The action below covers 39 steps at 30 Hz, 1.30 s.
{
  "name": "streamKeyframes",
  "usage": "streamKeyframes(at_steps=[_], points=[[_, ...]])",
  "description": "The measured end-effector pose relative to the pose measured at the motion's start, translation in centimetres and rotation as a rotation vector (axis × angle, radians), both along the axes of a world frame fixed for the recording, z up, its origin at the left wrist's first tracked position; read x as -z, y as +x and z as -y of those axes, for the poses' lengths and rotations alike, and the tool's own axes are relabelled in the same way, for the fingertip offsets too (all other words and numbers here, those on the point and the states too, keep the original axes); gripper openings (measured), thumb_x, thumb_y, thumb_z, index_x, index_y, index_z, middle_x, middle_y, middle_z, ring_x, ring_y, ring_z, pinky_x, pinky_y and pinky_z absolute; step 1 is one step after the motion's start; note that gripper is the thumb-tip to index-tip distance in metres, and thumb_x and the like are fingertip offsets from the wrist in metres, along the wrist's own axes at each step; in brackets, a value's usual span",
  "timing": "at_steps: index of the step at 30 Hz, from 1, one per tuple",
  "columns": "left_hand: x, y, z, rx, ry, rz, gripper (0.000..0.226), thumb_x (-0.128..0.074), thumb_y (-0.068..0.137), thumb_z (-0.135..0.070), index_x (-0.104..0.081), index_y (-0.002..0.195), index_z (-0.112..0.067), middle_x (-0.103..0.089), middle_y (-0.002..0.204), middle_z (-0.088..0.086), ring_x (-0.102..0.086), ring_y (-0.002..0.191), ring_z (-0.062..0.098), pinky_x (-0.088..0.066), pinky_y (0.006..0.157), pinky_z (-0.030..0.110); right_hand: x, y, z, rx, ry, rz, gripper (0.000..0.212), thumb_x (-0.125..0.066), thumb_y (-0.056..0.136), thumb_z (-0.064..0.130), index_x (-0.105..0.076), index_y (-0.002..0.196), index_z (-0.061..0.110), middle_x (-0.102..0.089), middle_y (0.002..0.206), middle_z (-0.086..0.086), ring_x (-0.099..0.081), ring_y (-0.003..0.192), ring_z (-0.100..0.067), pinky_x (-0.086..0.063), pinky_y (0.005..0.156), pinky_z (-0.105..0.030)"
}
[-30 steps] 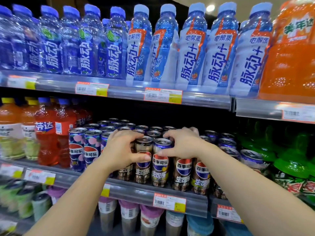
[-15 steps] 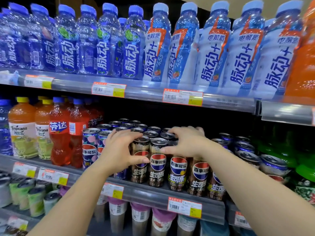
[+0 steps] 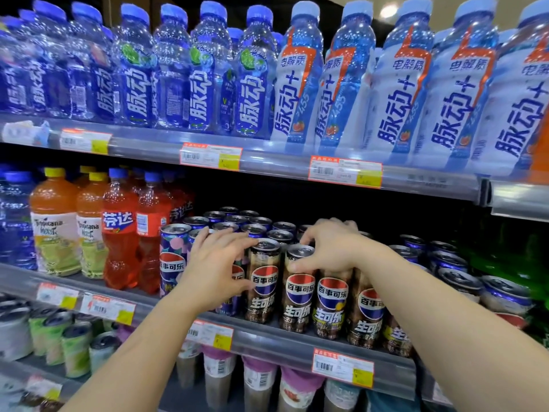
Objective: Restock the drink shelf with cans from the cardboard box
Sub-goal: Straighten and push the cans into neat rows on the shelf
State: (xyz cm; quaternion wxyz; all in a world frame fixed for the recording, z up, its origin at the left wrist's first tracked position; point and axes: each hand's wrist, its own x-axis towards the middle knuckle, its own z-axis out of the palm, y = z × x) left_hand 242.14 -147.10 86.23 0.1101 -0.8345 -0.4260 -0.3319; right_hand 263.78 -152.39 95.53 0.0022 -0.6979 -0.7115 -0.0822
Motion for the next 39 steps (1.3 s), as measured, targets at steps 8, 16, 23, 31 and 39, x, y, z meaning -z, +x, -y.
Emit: streamKeyframes(at_steps=[8,16,23,31,39], points=[[0.1,-0.7,-0.5,0.024,0.002,0.035,0.095,-0.079,0.059,-0.056,-0.036,0.142,-0.039,-0.04,0.148,-0.013,-0.023,0.142,0.013,-0.001,0.118,0.044,0.6,-3.9,-1.3,-0.092,0.079,-0.02,0.08,-0.051,0.071,0.082,-0.041,0.14,0.042,-0.046,0.141,-0.004,-0.038,0.131,-0.028,-0.026,0.103,-0.045],[0.0,-3.1,-0.3,-0.034,-0.042,0.064,0.098,-0.079,0.061,-0.056,-0.033,0.144,-0.036,-0.035,0.151,-0.009,-0.017,0.145,0.017,0.003,0.118,0.04,1.5,-4.6,-1.9,-0.094,0.063,-0.101,0.059,-0.055,0.076,0.074,-0.051,0.121,0.035,-0.061,0.114,0.002,-0.046,0.119,-0.027,-0.021,0.103,-0.048],[0.0,-3.6,0.1,-0.03,-0.087,0.077,0.1,-0.079,0.06,-0.057,-0.03,0.145,-0.035,-0.032,0.153,-0.009,-0.015,0.145,0.017,0.001,0.119,0.043,1.5,-5.2,-1.8,-0.061,0.069,-0.046,0.065,-0.051,0.079,0.073,-0.049,0.13,0.033,-0.058,0.126,-0.001,-0.039,0.129,-0.029,-0.013,0.112,-0.05],[0.3,-5.3,0.2,-0.033,-0.085,0.102,0.098,-0.079,0.06,-0.056,-0.032,0.144,-0.036,-0.032,0.151,-0.009,-0.018,0.143,0.017,-0.007,0.119,0.046,1.8,-5.9,-1.7,-0.031,0.129,-0.004,0.076,-0.049,0.074,0.08,-0.047,0.131,0.029,-0.052,0.13,-0.004,-0.038,0.128,-0.029,-0.017,0.111,-0.051],[0.8,-8.6,-1.1,-0.055,-0.068,0.094,0.101,-0.059,0.054,-0.075,-0.033,0.144,-0.037,-0.036,0.15,-0.008,-0.021,0.142,0.02,-0.015,0.117,0.048,2.3,-10.5,-3.9,-0.08,0.087,0.026,0.075,-0.039,0.078,0.082,-0.041,0.141,0.04,-0.049,0.143,-0.002,-0.032,0.136,-0.03,-0.01,0.114,-0.052]])
